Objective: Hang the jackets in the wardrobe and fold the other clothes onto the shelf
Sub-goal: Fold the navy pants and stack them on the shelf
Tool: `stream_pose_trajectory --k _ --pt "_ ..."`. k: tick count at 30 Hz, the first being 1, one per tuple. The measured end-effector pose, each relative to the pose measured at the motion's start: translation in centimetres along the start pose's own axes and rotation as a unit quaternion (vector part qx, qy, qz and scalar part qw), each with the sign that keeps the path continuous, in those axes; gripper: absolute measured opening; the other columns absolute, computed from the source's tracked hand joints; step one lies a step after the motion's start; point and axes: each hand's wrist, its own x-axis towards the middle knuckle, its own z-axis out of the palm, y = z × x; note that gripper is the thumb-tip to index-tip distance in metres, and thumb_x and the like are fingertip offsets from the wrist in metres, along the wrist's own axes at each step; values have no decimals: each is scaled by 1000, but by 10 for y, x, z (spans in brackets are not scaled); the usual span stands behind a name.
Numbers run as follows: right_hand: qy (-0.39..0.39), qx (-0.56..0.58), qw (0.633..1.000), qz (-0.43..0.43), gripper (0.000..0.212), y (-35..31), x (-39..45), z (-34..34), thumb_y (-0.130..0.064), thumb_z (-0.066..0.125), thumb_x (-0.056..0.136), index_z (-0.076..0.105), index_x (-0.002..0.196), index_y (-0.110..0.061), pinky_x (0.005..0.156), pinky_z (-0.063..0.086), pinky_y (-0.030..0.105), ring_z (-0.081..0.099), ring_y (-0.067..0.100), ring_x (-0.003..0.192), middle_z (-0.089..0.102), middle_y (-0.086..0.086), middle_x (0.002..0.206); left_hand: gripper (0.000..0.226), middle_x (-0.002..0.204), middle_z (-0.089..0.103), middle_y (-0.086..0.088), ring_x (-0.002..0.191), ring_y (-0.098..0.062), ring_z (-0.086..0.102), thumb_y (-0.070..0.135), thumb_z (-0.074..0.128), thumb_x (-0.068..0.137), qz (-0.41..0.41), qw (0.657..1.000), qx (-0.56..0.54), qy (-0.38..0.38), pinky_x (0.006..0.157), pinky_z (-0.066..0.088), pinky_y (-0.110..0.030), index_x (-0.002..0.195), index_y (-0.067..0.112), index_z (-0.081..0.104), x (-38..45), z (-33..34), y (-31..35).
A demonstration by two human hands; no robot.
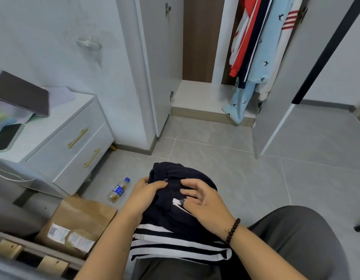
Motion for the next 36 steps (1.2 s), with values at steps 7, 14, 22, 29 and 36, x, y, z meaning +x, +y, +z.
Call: stream_pose_trajectory --k 7,14,22,29,36 --pt "182 -49 962 196 40 29 -27 -37 -44 70 79 52 109 -24 85 44 25 56 9 100 55 -11 108 29 95 75 -14 80 -31 73 16 68 84 -51 995 -86 13 68 56 -37 112 11 67 -7 -31 -25" --pt "108 151 958 217 40 31 -35 -35 -31 74 76 56 110 -22 75 57 32 72 17 83 71 3 101 75 144 42 -8 130 -26 43 11 69 77 143 904 398 70 101 39 -35 144 16 35 5 -15 53" --pt "112 128 981 89 37 31 -62 -44 -41 78 71 62 104 -36 69 56 27 70 15 77 67 -7 106 42 133 56 -1 119 -21 52 38 55 92 178 691 677 -181 100 40 -30 131 21 54 54 105 84" --pt "51 30 998 -1 34 47 -83 -49 -38 84 59 57 76 -26 73 54 20 64 6 98 50 -29 114 45 118 62 -1 107 -22 58 51 68 82 170 619 745 -181 87 49 -32 110 16 65 76 127 70" --pt "26 -146 985 -86 19 43 -77 -46 -29 65 68 50 70 -17 67 51 31 54 14 74 50 -10 84 29 108 65 -5 97 -25 59 38 45 98 288 497 803 -162 69 40 -32 101 15 62 72 127 68"
